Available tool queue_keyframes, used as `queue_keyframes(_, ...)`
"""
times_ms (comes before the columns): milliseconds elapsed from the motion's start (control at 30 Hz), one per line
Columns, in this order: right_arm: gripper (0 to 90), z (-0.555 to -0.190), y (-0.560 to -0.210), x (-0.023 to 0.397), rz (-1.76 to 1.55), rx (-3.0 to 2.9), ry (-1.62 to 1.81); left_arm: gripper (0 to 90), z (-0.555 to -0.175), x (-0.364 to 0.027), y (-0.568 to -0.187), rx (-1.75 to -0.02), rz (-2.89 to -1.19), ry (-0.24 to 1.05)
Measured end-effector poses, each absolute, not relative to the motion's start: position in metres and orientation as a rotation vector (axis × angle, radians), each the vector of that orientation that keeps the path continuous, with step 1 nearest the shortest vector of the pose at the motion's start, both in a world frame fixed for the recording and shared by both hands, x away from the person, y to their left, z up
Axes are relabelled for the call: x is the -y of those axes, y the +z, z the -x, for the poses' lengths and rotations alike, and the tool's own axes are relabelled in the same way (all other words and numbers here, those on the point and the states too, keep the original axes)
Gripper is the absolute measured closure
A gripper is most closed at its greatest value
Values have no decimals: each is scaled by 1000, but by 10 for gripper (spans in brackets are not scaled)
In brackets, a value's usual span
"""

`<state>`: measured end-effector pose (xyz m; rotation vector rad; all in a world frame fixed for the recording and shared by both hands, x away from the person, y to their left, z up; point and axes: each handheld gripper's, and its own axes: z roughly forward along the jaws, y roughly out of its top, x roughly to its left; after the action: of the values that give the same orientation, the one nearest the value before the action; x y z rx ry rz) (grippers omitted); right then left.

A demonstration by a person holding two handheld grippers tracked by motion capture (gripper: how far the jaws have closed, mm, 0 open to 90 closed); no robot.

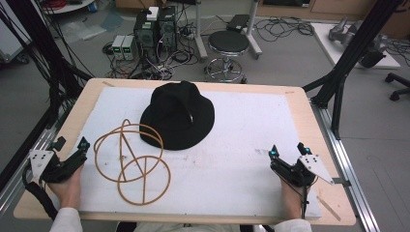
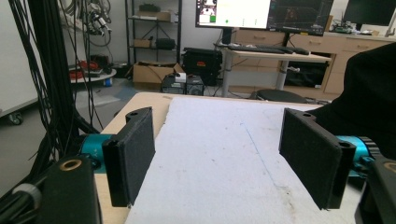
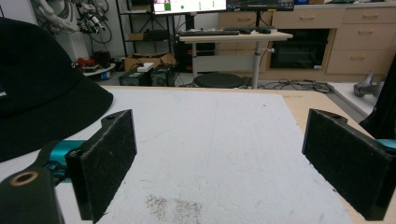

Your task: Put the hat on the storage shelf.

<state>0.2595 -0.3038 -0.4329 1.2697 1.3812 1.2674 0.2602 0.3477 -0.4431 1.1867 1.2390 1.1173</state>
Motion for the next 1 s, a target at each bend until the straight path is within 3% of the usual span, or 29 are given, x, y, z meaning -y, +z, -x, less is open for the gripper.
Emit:
queue_keyframes(533,92,-265,-433,306,-1262,-1439,1310,270,-261,-348,-444,-1244,-1183,1103)
queue_keyframes(1000,92,-274,-409,308,-1241,-1466,1392,270,-267,-345,-445,-1232,-1209,1099)
